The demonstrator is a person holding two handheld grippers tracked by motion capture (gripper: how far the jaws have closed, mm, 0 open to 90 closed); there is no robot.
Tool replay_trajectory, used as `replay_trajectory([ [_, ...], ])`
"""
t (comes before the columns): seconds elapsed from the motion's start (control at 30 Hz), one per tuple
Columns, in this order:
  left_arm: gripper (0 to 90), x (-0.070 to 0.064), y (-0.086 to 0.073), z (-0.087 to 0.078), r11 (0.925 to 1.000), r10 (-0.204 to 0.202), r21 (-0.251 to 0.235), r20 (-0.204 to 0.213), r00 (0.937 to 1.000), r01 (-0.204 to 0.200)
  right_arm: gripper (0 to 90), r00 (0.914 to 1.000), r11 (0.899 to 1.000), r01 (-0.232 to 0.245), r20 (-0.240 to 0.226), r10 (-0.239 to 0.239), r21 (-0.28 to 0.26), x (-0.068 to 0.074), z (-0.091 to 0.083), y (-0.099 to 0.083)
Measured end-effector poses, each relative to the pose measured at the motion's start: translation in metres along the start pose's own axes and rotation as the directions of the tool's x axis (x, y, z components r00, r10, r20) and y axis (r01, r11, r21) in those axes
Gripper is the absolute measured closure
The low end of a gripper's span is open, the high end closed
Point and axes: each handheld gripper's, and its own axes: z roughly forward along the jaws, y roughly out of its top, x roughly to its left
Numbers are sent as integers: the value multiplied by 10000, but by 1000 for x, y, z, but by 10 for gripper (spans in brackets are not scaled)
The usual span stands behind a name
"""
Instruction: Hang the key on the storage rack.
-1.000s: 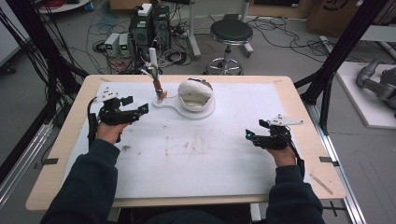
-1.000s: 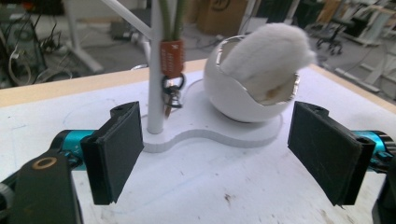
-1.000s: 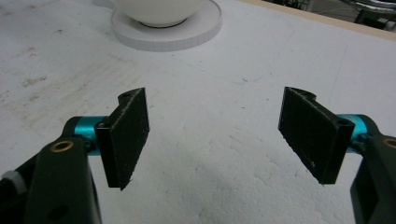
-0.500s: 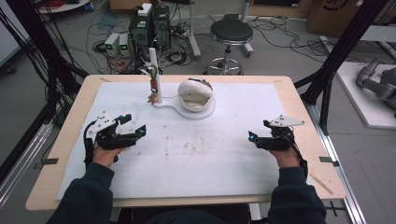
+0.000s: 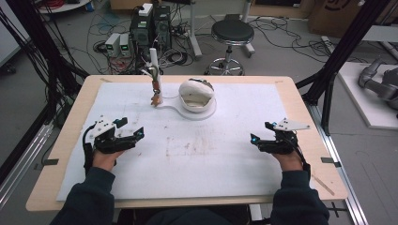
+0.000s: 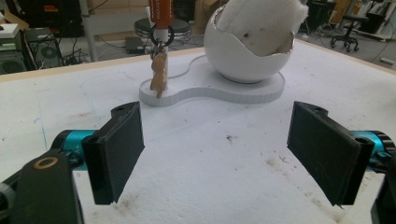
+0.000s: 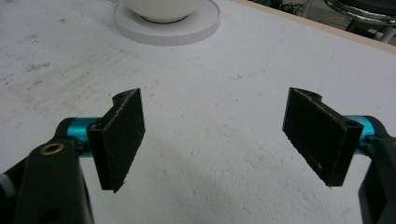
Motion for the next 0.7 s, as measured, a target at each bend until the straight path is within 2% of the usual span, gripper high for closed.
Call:
replay_trajectory([
  [0.17, 185, 4, -1, -4, 9999, -57, -84, -80, 10000, 57, 213, 10000, 10000, 26, 13, -26, 50, 1, 3, 1],
  [0.33, 184, 3, -2, -4, 10000, -21, -55, 123, 9999, 22, 213, 9999, 9999, 10, 104, -11, 133, 1, 5, 1],
  [0.7, 185, 6, -3, -3, 9999, -121, 7, 140, 9998, 121, 214, 9999, 9997, -160, 59, 159, 202, 4, 4, 1],
])
